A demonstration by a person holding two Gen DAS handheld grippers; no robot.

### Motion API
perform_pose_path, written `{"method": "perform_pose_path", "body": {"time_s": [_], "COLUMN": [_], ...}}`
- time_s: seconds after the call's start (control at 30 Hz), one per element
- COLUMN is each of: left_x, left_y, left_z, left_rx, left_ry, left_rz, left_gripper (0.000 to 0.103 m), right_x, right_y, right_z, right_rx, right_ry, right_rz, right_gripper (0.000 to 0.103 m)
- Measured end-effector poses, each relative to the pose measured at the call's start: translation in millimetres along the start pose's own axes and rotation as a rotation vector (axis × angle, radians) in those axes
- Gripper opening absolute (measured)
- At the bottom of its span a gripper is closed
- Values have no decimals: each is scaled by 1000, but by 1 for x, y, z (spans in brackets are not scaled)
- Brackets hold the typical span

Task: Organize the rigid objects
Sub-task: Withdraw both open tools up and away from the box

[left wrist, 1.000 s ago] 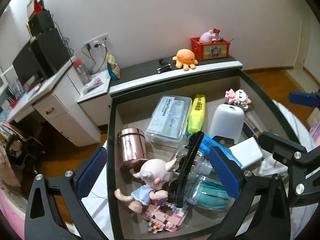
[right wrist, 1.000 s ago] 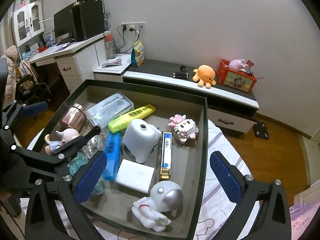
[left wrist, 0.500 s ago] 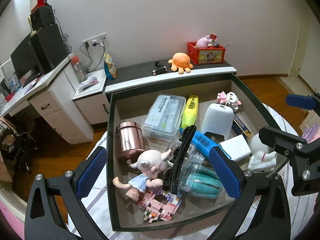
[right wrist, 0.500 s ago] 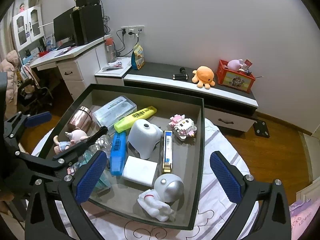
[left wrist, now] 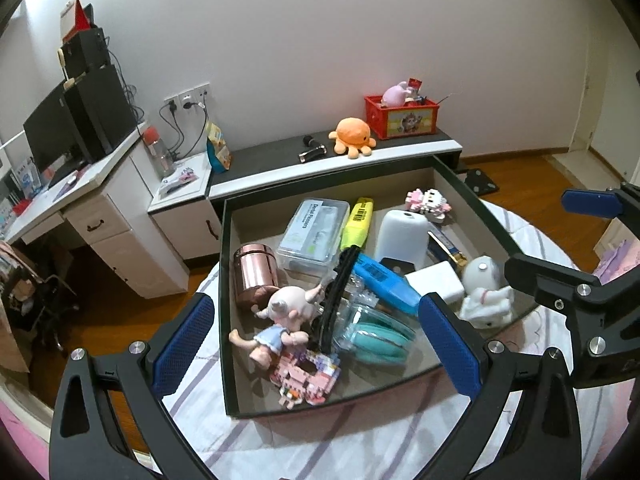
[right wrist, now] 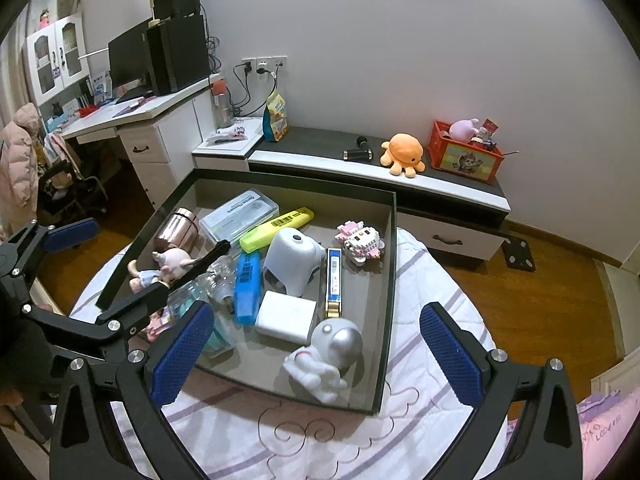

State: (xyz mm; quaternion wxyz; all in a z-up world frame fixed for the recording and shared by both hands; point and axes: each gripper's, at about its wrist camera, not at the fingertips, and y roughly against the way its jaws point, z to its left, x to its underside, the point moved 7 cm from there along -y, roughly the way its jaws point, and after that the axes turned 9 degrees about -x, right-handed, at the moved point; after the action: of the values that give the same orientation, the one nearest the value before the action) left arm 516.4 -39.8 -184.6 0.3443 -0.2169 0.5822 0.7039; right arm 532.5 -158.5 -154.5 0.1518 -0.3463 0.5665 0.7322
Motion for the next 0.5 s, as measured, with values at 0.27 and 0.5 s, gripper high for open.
{"method": "perform_pose_path", "body": {"time_s": [0.27,0.5], "left_x": [2,8], "left_y": [42,80], "left_z": [-3,-3], "left_rx": [-8,-12], "left_ry": [-19,-29], "left_rz": [-39,-71], "left_gripper": [103,103], "right_x": [10,19], "right_y": [34,70], "right_z": [10,23], "right_rx": [-1,-4], "right_ry": [2,4], "right_rz": [-25,-58], "right_gripper": [103,103]}}
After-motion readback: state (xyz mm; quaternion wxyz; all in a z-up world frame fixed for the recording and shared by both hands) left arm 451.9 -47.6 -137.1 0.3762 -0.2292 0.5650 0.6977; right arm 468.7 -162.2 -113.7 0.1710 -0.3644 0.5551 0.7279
